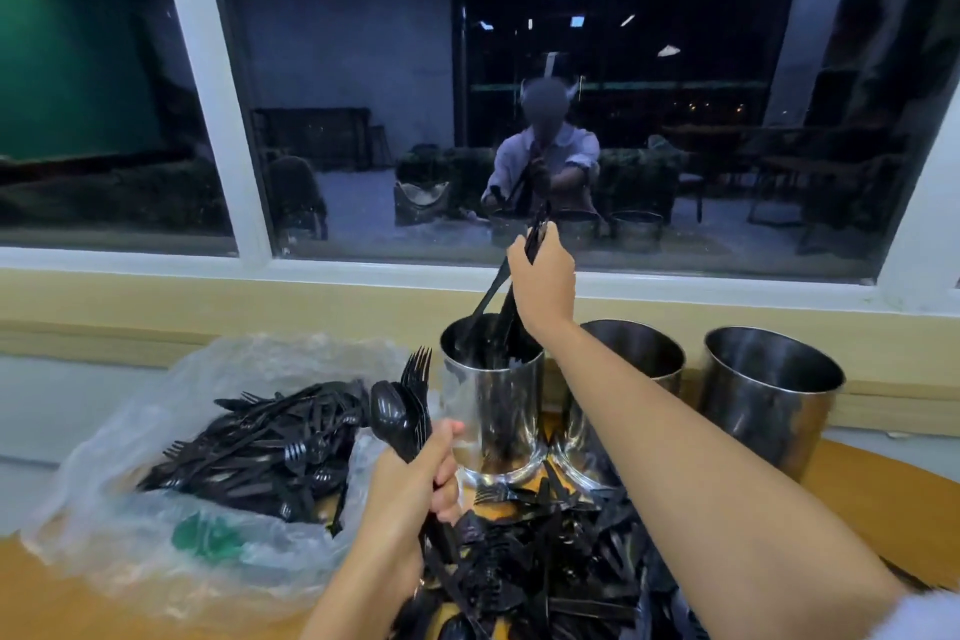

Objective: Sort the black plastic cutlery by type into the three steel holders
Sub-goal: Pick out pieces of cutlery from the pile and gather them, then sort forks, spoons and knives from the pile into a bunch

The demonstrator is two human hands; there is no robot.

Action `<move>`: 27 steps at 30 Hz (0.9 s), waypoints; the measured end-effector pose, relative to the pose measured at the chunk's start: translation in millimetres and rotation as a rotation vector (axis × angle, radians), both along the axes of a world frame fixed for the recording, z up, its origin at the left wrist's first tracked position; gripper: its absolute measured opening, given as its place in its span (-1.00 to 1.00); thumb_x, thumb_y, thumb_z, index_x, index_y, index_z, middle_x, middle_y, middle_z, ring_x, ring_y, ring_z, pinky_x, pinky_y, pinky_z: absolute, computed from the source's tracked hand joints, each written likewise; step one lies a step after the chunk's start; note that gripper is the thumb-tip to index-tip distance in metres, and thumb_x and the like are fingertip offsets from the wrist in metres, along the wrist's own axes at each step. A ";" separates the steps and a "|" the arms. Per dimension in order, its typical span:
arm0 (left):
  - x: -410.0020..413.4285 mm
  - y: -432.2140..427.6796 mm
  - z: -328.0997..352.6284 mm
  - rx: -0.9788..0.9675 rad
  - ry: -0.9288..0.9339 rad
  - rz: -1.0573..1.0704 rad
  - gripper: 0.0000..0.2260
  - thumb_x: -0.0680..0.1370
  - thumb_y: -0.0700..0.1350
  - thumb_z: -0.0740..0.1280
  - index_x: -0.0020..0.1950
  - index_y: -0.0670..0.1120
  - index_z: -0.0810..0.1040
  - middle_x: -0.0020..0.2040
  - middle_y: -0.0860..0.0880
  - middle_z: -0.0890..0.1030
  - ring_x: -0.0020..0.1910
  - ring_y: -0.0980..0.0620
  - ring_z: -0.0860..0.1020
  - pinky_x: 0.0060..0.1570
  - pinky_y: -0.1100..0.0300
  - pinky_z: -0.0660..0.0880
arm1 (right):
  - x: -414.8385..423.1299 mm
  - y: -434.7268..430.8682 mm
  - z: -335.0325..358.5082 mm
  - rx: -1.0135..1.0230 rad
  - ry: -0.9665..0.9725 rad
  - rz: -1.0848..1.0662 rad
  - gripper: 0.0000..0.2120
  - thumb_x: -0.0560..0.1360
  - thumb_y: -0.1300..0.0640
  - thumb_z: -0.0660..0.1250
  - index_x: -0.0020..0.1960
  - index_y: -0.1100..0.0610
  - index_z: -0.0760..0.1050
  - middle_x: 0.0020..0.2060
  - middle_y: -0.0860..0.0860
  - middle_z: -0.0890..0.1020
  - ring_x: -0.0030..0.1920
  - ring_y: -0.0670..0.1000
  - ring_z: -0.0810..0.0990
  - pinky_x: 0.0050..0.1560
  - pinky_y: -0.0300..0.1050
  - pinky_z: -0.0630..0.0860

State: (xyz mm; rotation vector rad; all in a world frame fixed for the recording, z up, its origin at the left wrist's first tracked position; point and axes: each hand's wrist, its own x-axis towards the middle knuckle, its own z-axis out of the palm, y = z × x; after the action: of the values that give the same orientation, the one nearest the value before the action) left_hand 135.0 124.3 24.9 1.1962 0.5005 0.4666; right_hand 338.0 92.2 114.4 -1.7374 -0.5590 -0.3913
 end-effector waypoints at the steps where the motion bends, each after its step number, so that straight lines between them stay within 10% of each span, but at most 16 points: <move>1: 2.4 3.4 -3.0 -0.009 0.001 0.002 -0.76 0.62 -0.05 0.28 0.08 -0.22 0.57 -0.46 0.02 0.24 -0.56 0.12 0.20 -0.56 0.28 0.24 | 2.7 3.0 -10.5 -0.073 0.000 -0.003 -0.84 0.62 0.10 0.17 -0.09 0.15 0.32 -0.31 0.00 0.48 -0.31 0.03 0.44 -0.35 -0.08 0.32; 7: 8.2 4.8 -10.4 -0.085 -0.016 -0.058 -0.77 0.63 -0.09 0.26 0.12 -0.24 0.54 -0.45 0.02 0.24 -0.55 0.14 0.18 -0.58 0.31 0.20 | 20.1 9.2 -44.6 -0.637 0.070 0.154 -0.71 0.52 -0.08 0.35 -0.21 0.09 0.40 -0.22 0.06 0.55 -0.13 0.12 0.54 -0.21 -0.07 0.40; 11: 1.3 -3.6 -4.6 -0.126 -0.022 -0.133 -0.76 0.61 -0.07 0.26 0.13 -0.22 0.53 -0.44 0.03 0.25 -0.54 0.14 0.18 -0.56 0.31 0.20 | 19.0 0.3 -23.9 -0.893 -0.013 0.219 -0.36 0.38 -0.17 0.49 0.22 0.30 0.50 0.16 0.18 0.56 0.18 0.17 0.52 0.13 0.01 0.46; 16: -20.0 -21.3 18.3 -0.227 -0.113 -0.259 -0.76 0.55 -0.06 0.28 0.10 -0.20 0.53 -0.45 0.04 0.26 -0.56 0.17 0.19 -0.58 0.33 0.21 | -35.6 -48.3 9.6 -0.477 0.011 0.309 -0.65 0.50 -0.02 0.41 0.17 0.18 0.55 0.04 0.03 0.57 -0.03 -0.04 0.51 -0.14 -0.37 0.43; 23: -58.6 -73.3 29.0 -0.148 -0.103 -0.505 -0.72 0.53 -0.04 0.31 0.12 -0.20 0.52 -0.41 0.02 0.28 -0.54 0.14 0.21 -0.53 0.30 0.22 | -139.9 -133.5 -13.4 -0.298 0.476 0.791 -0.56 0.58 -0.06 0.26 0.17 0.33 0.51 -0.28 0.07 0.49 -0.46 -0.12 0.36 -0.38 -0.29 0.30; 27: -75.5 -95.9 30.3 -0.144 -0.038 -0.654 -0.78 0.55 -0.05 0.31 0.06 -0.19 0.54 -0.39 0.00 0.29 -0.52 0.12 0.25 -0.50 0.28 0.25 | -164.3 -171.0 -13.6 -0.296 0.480 0.881 -0.73 0.54 -0.01 0.35 0.13 0.14 0.59 -0.18 0.19 0.63 -0.33 0.04 0.50 -0.32 -0.31 0.44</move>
State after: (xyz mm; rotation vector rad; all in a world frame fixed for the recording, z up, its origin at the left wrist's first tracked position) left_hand 59.4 28.4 55.2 1.1341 0.0882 -0.1070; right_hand 173.7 -78.8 100.8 -1.5935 -0.9777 0.7382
